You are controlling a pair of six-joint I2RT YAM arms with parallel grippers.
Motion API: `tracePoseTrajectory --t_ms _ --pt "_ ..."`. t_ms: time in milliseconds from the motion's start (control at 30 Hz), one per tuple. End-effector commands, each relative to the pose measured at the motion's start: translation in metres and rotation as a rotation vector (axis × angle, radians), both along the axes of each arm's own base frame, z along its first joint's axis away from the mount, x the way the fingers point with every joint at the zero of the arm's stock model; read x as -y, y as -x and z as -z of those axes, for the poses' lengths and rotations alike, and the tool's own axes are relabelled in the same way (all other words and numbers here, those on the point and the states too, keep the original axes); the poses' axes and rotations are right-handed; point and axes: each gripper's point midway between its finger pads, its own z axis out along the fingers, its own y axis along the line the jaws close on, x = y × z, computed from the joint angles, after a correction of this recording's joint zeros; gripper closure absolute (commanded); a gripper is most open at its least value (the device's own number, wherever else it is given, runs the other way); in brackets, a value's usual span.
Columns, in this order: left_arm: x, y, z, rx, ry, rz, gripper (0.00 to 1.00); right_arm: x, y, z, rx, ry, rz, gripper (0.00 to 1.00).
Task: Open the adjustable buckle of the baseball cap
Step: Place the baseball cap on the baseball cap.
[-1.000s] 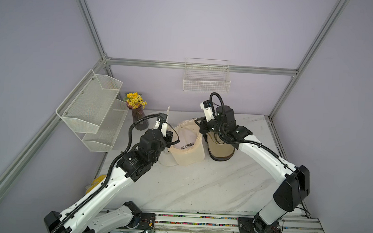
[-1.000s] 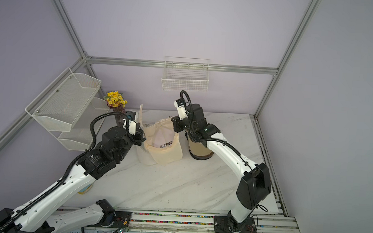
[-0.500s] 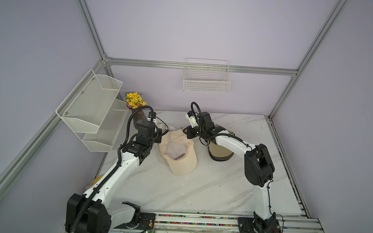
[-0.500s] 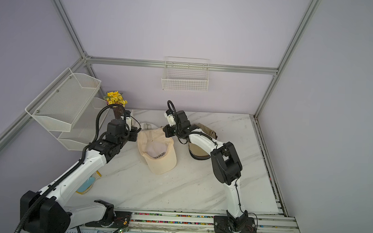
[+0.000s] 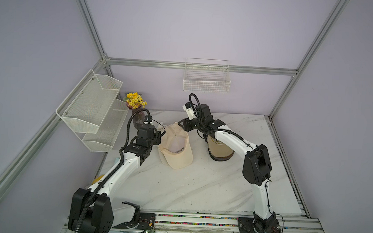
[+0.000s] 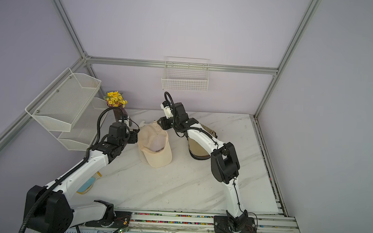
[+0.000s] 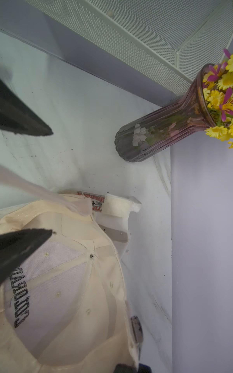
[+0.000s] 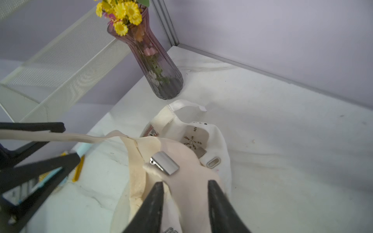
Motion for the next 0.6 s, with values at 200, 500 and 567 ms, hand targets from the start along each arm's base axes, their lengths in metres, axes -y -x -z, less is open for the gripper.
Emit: tracePoseTrajectory --t_ms 200,500,567 --pt "-0.014 0.011 -0.07 0.143 -0.005 -0.054 0.0 0.025 0.017 -0.067 0.113 0.037 0.07 0.22" --pt "-0.01 0.01 -0.089 0.14 -0.014 -0.021 0.0 0.066 0.031 -0.104 0.214 0.102 0.17 0.11" --pt "-0.003 0.011 -0.096 0.156 0.007 0.014 0.0 0.086 0.032 -0.108 0.236 0.146 0.222 0.08"
